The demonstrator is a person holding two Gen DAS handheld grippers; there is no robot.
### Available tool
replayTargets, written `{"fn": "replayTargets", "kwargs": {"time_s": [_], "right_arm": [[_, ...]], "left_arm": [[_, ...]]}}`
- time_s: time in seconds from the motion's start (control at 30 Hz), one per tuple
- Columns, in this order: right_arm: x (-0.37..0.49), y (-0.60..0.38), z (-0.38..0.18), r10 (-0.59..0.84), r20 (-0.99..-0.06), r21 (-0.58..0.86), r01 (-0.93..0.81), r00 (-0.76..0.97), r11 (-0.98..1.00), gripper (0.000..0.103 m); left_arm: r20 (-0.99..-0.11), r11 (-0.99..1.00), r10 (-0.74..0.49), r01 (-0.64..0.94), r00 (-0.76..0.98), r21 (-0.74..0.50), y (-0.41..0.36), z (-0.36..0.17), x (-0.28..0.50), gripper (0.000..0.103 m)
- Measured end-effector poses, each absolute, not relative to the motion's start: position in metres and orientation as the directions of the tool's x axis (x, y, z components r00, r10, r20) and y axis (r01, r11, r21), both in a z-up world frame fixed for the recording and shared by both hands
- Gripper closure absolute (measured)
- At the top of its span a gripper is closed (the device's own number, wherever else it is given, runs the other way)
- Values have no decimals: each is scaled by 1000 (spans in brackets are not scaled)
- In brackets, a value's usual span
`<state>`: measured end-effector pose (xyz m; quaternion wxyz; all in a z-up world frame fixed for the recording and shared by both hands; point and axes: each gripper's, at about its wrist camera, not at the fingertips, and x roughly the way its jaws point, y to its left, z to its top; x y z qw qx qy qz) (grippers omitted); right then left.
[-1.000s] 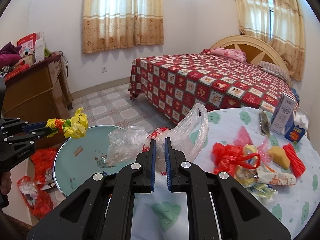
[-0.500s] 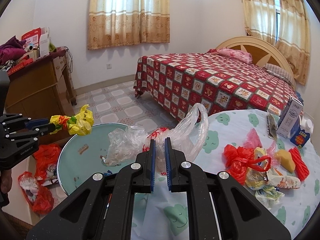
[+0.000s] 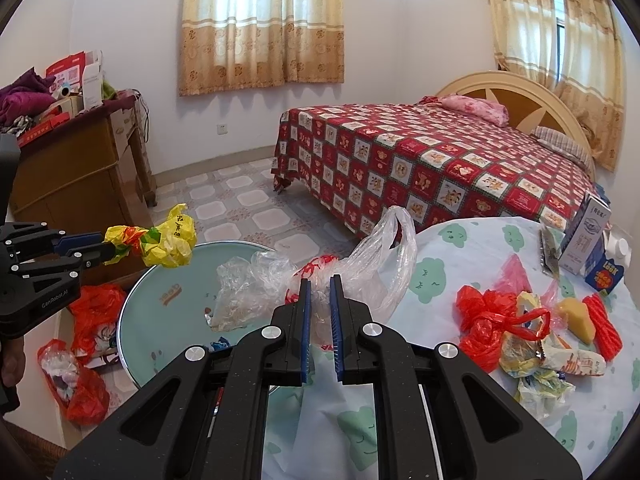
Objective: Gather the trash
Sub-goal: 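Carry the yellow wrapper with the left tool and clear bag with the right tool over the bin, then open both tools over the bin to drop the yellow wrapper and clear bag, then grasp the red plastic bag with the left tool while the right tool nears the white tube packet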
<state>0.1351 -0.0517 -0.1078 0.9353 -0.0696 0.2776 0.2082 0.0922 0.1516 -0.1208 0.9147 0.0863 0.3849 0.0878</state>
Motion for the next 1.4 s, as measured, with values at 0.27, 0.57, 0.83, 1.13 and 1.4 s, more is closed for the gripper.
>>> {"fn": "replayTargets", "kwargs": {"time_s": [0.27, 0.57, 0.83, 1.13, 1.4], "right_arm": [[136, -51, -109, 354, -550, -14, -432, 757, 902, 93], [136, -46, -112, 369, -558, -8, -450, 743, 893, 92], [134, -43, -114, 407, -558, 15, -482, 723, 876, 60], [128, -54, -118, 378, -564, 13, -450, 734, 893, 59], [114, -119, -124, 272, -567, 15, -320, 778, 947, 59]], "left_arm": [[-689, 970, 226, -93, 688, 225, 151, -120, 92, 86], [-691, 972, 217, -84, 690, 221, 145, -121, 92, 82], [-684, 977, 178, -44, 707, 209, 133, -119, 89, 51], [-705, 977, 173, -29, 688, 211, 126, -131, 92, 41], [-753, 974, 152, 31, 640, 223, 106, -159, 93, 35]]}}
